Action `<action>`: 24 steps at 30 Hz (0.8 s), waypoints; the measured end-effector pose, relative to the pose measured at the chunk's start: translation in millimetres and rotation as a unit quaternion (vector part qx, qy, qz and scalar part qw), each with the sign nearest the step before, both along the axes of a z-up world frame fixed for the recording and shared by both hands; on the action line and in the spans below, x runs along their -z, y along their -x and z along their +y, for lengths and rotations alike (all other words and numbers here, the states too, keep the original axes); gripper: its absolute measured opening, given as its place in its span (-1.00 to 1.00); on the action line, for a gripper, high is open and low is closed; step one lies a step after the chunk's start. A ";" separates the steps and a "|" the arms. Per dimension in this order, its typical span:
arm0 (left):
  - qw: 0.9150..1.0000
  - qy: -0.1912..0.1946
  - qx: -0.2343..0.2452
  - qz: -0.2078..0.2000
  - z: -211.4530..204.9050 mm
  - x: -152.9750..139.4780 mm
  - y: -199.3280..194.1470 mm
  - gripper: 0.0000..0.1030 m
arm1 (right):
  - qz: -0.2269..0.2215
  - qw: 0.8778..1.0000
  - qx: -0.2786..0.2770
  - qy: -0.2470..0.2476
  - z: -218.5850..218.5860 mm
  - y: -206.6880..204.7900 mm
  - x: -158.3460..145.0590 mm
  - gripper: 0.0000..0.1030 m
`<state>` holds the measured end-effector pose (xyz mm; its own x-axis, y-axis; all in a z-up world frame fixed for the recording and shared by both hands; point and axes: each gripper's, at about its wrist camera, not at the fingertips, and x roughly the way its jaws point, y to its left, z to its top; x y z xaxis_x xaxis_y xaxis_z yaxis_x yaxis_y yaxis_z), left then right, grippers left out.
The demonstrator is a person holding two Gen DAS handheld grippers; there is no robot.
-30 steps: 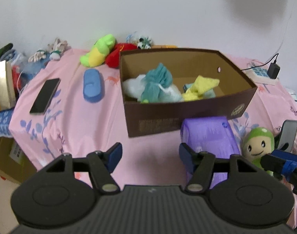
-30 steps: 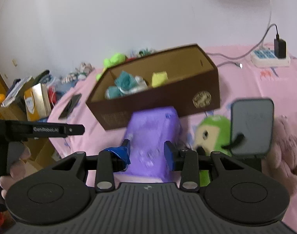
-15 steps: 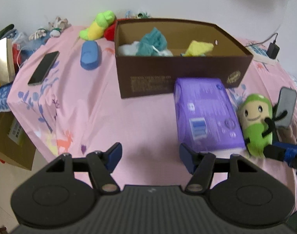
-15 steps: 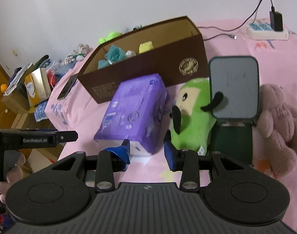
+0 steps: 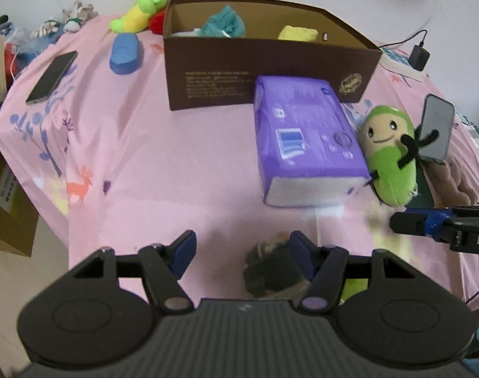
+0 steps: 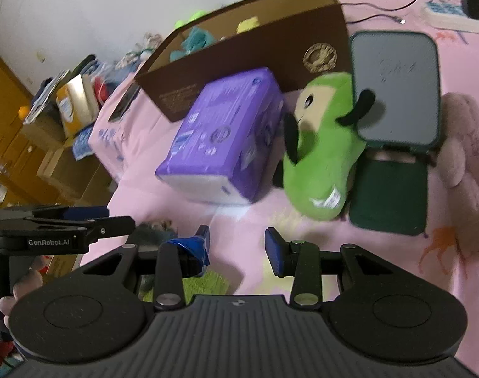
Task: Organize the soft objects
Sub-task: 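Grasp the grey sock bundle with the left tool while the right tool grasps the green knit cloth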
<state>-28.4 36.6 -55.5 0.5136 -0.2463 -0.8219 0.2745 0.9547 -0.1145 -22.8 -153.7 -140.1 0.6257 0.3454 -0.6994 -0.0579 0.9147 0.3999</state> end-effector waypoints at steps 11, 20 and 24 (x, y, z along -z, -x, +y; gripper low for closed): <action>0.999 0.039 0.021 0.028 -3.2 9.3 17.9 0.30 | 0.028 0.999 -0.024 -0.021 -4.6 3.2 11.2 -0.57; 0.998 0.043 0.022 0.051 -7.8 25.5 18.8 0.30 | 0.045 0.998 -0.035 -0.033 -5.5 6.2 17.3 -0.57; 0.997 0.047 0.022 0.060 -7.4 33.0 16.0 0.32 | 0.048 0.997 -0.040 -0.035 -3.8 5.2 18.0 -0.57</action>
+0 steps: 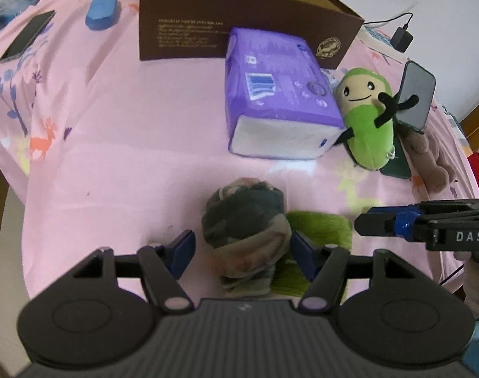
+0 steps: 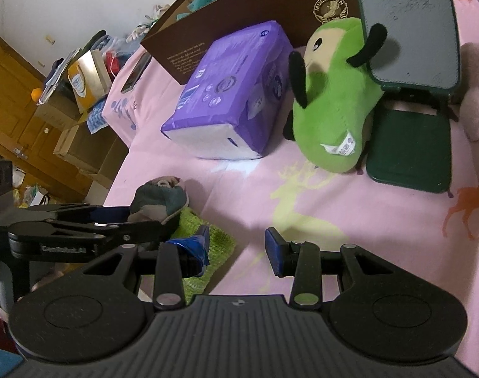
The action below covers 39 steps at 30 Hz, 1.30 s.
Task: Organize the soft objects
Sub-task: 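Grasp the grey sock bundle with the left tool while the right tool grasps the green knit cloth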
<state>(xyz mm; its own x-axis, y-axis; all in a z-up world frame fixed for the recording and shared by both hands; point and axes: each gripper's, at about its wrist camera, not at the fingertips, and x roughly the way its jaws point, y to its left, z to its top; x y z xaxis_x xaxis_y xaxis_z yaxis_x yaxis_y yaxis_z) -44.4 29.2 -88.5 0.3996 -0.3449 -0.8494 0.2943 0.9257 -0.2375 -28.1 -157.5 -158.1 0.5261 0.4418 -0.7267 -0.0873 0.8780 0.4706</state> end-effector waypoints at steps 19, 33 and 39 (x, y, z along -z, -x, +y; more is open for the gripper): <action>0.999 0.039 -0.005 0.007 18.6 11.0 -6.7 0.27 | 0.026 0.999 -0.035 -0.022 16.4 -8.7 6.1 -0.56; 0.999 0.041 0.019 -0.003 23.9 10.1 -10.2 0.07 | 0.021 0.998 -0.061 -0.006 41.1 -17.8 7.0 -0.49; 0.999 0.042 0.025 -0.013 25.8 7.2 -13.0 0.03 | 0.014 0.998 -0.056 0.001 40.9 -19.3 8.3 -0.77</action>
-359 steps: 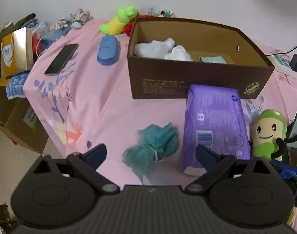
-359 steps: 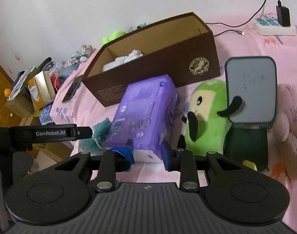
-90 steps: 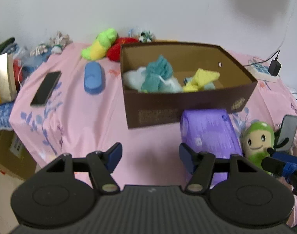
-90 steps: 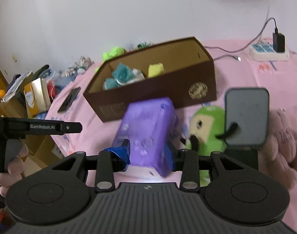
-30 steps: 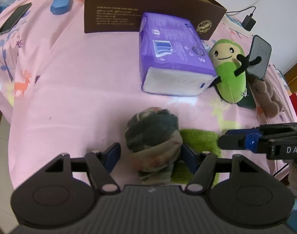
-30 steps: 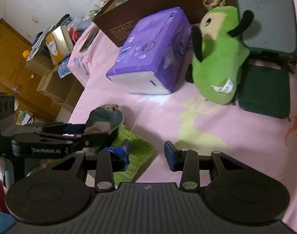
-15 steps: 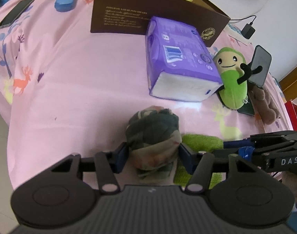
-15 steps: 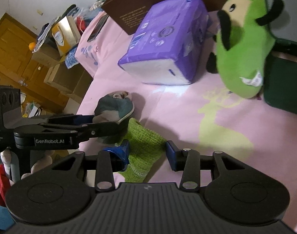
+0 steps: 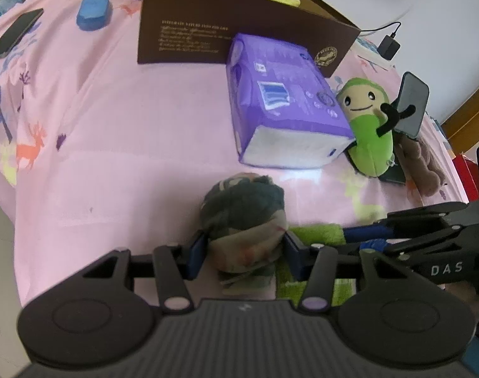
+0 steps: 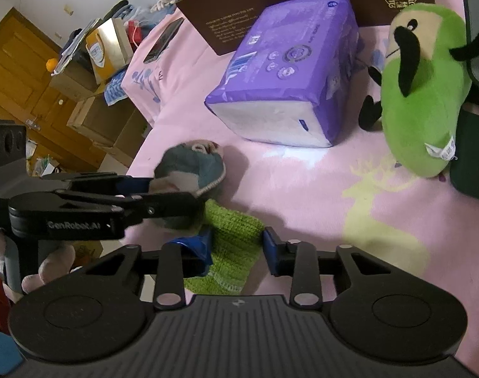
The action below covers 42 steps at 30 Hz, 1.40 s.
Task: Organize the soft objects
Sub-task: 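Grasp the grey sock bundle with the left tool while the right tool grasps the green knit cloth, then carry the grey sock and green knit cloth over the brown box with both tools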
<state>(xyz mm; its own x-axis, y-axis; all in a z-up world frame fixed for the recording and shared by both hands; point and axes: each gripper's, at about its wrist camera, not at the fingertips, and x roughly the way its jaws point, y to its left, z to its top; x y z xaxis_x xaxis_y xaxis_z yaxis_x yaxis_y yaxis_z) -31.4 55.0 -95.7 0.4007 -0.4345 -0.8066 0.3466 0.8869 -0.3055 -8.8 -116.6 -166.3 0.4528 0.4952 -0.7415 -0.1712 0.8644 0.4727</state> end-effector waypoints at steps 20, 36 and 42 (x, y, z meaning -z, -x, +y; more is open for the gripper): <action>0.998 0.030 0.040 -0.043 -3.8 -37.1 -20.1 0.01 | -0.088 0.993 0.073 0.024 -28.4 4.1 -43.3 -1.00; 0.990 0.059 0.079 -0.103 -1.0 -91.6 -43.5 -0.01 | -0.160 0.981 0.109 -0.016 -59.9 -26.6 -100.5 -1.00; 0.985 0.059 0.082 -0.143 -14.2 -113.6 -69.8 -0.01 | -0.171 0.979 0.112 -0.010 -62.4 -57.8 -120.0 -1.00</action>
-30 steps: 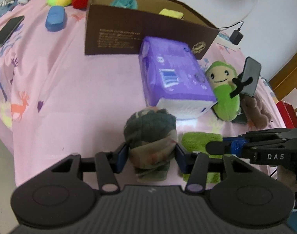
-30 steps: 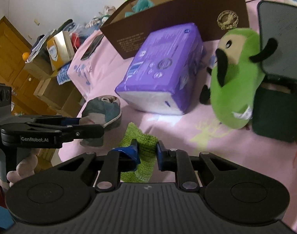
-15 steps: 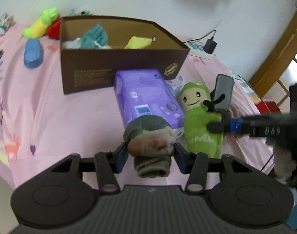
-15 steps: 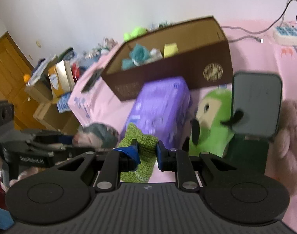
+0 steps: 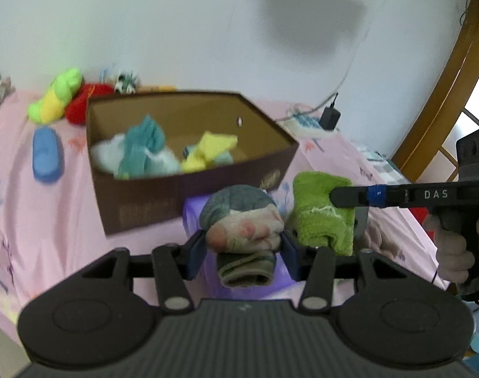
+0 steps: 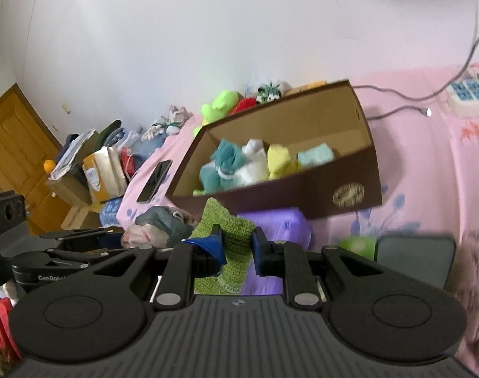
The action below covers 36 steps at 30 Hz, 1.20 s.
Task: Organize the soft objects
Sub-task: 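Carry the grey sock and green knit cloth over the brown box with both tools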
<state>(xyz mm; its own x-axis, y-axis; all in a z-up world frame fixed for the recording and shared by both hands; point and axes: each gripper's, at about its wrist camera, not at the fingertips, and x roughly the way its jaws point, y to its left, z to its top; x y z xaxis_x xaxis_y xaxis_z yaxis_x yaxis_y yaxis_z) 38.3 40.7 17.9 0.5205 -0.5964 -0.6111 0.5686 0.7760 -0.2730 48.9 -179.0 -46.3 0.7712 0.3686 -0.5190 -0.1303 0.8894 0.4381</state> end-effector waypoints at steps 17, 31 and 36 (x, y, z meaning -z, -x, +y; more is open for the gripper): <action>0.998 -0.044 -0.052 -0.016 -19.2 -4.8 -125.1 -0.01 | 0.021 0.998 0.012 0.050 6.0 -115.4 -16.5 -1.00; 0.994 -0.093 -0.065 0.002 -51.1 19.7 -201.0 0.00 | 0.064 0.991 0.071 0.089 -1.6 -195.2 12.1 -1.00; 0.990 -0.113 -0.085 0.008 -57.5 26.6 -223.1 0.00 | 0.085 0.987 0.093 0.098 -2.4 -213.5 28.6 -0.99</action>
